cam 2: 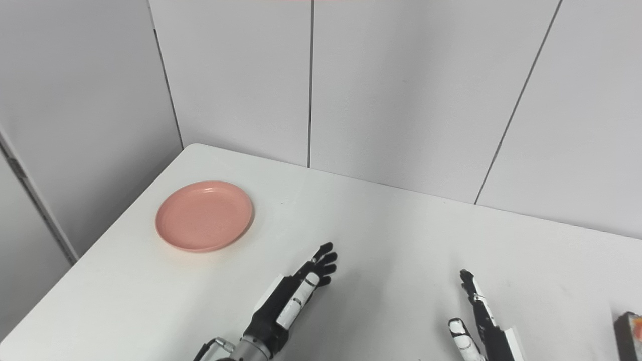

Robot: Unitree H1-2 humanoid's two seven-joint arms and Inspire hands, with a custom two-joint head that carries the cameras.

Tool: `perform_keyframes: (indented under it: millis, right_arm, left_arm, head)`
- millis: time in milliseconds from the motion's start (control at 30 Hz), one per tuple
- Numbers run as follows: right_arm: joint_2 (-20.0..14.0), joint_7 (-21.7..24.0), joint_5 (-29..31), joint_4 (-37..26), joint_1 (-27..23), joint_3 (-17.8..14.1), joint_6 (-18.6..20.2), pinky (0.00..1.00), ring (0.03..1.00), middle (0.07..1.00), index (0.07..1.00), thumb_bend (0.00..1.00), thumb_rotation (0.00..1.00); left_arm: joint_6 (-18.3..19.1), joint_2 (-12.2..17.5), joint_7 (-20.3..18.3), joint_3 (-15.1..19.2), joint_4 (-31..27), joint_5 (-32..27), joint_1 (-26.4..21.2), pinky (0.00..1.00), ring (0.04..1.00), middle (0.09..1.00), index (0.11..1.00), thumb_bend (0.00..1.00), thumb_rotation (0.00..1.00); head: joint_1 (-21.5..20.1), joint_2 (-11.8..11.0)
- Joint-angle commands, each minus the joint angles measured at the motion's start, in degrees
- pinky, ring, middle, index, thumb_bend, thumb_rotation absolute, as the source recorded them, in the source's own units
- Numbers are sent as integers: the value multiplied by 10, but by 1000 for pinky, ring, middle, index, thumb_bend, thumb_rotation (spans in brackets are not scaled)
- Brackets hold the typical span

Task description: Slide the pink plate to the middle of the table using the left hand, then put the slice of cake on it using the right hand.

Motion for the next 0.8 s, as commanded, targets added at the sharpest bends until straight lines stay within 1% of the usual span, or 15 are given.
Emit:
perform_keyframes:
  millis: [0,67,100,200,267,367,533,600,633,700,767]
  right_arm:
    - [-5,0,6,11,19,-5,2,974,972,975,968,286,1000]
    - [-4,0,7,8,20,-5,5,979,975,976,970,282,1000]
    - [-4,0,5,5,21,-5,8,979,973,974,968,270,1000]
    - [-3,1,4,-2,23,-5,16,980,972,973,968,257,1000]
    - [-3,1,5,-2,22,-5,17,982,971,971,965,254,1000]
    - [-5,2,5,-5,23,-5,20,983,971,972,967,258,1000]
    - [-10,6,9,-2,23,-6,10,979,972,975,970,241,1000]
    - [-12,7,8,-3,24,-6,12,980,972,977,972,262,1000]
    - [-13,8,8,-4,23,-7,12,979,970,976,972,268,1000]
    - [-14,9,11,-2,24,-8,8,980,969,975,971,274,1000]
    - [-15,10,8,-4,25,-7,11,977,971,978,975,282,1000]
  left_arm:
    - [11,7,-4,12,-39,-11,-40,922,945,961,939,411,1000]
    - [26,12,-4,23,-55,-20,-54,921,941,958,937,425,989]
    - [37,14,-5,31,-65,-27,-63,913,931,948,931,428,959]
    - [67,21,-6,50,-86,-48,-83,909,917,939,926,441,964]
    - [81,26,-5,59,-95,-56,-94,901,910,930,918,443,987]
    - [99,30,-4,74,-107,-69,-108,901,903,920,906,433,993]
    - [123,46,3,101,-133,-77,-135,896,889,904,888,433,992]
    - [133,56,6,112,-141,-78,-147,889,883,899,883,446,984]
    - [137,59,8,117,-143,-79,-151,887,882,896,882,414,995]
    - [138,71,10,131,-142,-82,-162,883,883,895,878,395,999]
    - [132,85,10,146,-134,-87,-170,871,879,892,873,401,999]
  head:
    - [0,1]
    - [-1,1]
    - [-1,1]
    - [-1,0]
    - [1,-1]
    - [5,-1]
    - [13,-1]
    - [15,0]
    - [15,0]
    - [21,0]
    - [25,-1]
